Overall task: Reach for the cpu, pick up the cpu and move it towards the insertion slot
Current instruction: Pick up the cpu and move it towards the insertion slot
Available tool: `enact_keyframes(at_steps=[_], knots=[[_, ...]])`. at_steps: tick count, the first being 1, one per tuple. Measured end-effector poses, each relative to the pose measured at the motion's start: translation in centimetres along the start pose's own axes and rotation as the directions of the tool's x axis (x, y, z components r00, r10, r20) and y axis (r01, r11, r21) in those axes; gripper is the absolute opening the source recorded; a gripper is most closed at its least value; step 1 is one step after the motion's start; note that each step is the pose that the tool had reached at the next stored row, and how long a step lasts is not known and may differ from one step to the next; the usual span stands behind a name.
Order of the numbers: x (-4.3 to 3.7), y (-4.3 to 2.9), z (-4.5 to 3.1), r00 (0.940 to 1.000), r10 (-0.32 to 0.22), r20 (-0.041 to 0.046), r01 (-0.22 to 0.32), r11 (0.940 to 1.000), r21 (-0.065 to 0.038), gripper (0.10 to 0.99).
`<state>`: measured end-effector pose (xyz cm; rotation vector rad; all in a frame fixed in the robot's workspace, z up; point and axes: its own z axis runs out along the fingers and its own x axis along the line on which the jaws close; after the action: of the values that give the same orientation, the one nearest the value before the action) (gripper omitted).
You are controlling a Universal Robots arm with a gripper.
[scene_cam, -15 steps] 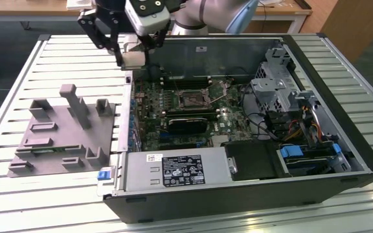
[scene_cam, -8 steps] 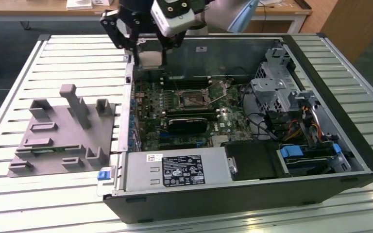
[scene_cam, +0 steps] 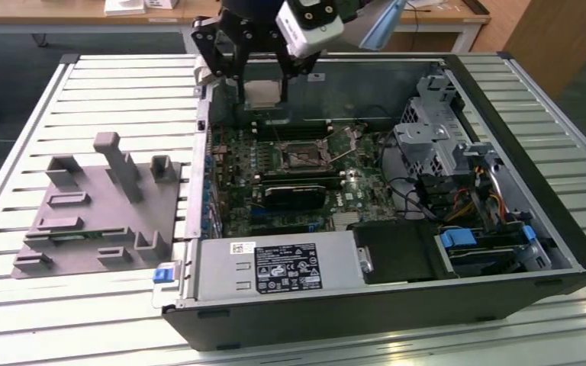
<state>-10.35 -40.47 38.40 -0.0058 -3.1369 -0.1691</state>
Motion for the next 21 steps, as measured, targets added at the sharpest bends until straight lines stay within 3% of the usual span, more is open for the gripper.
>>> enact_keyframes(at_steps=[21], knots=[[-6.00,3.95,1.31,1.0000,0.001,-0.0072,-0.001,1.0000,0.000,0.545]])
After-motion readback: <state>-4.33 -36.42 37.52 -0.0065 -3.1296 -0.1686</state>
